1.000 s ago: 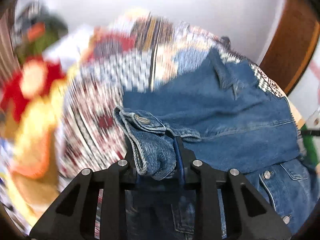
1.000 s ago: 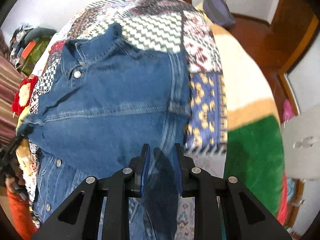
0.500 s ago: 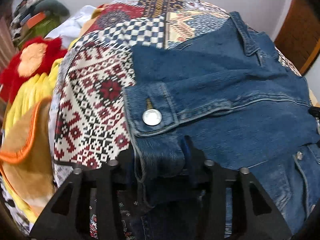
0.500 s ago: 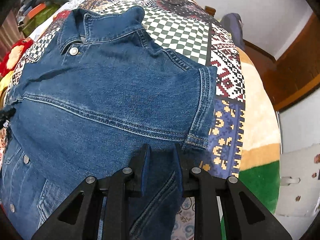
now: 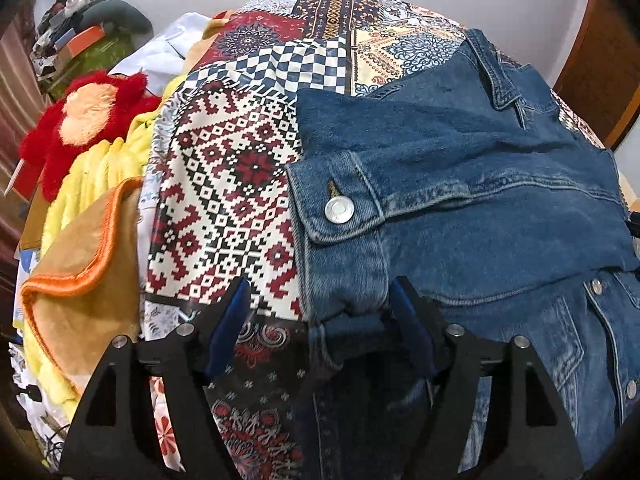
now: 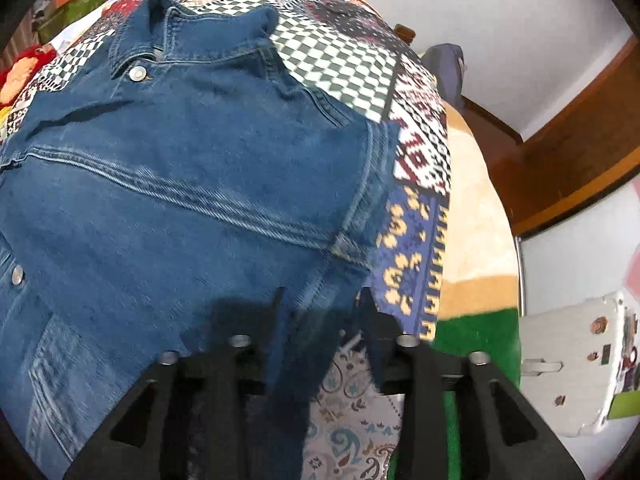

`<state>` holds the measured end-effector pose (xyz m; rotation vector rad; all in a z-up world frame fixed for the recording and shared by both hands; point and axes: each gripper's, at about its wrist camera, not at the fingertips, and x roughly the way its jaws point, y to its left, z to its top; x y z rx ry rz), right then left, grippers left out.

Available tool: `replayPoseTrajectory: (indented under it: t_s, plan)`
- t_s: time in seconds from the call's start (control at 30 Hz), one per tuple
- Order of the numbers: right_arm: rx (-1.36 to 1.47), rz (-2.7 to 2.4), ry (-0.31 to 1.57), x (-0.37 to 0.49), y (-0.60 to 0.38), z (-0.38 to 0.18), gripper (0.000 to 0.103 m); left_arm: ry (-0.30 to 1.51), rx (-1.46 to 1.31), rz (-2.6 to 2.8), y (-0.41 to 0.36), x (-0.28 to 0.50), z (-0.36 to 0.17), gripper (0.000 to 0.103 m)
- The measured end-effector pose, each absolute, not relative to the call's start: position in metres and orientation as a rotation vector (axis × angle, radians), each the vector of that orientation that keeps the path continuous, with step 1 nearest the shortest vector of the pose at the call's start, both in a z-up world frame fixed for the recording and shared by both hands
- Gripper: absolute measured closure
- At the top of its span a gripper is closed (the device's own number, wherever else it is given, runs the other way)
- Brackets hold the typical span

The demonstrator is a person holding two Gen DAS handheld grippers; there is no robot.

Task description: Fold large clothes

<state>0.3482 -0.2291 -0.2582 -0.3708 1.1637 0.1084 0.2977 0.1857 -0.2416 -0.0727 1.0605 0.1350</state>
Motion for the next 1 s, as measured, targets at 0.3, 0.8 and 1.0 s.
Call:
replayPoseTrajectory:
  t_s: [0.3, 0.8, 1.0]
  plan:
    - [-0.134, 0.116, 1.224, 0.349, -0.275, -0.257, 0.026, 1.047, -0.088, 0.183, 0.205, 0.292, -0.220, 0.028]
    - [0.075, 0.175, 1.166, 0.415, -0.288, -0.225, 0.026, 1.093, -0.311, 0.112, 0.245, 0.393, -0.225, 0.019]
    - [0.150, 0.202, 1.197, 0.441, -0.297, -0.246, 0.036, 1.143, -0.414, 0.049, 0.254, 0.423, -0.256, 0.021]
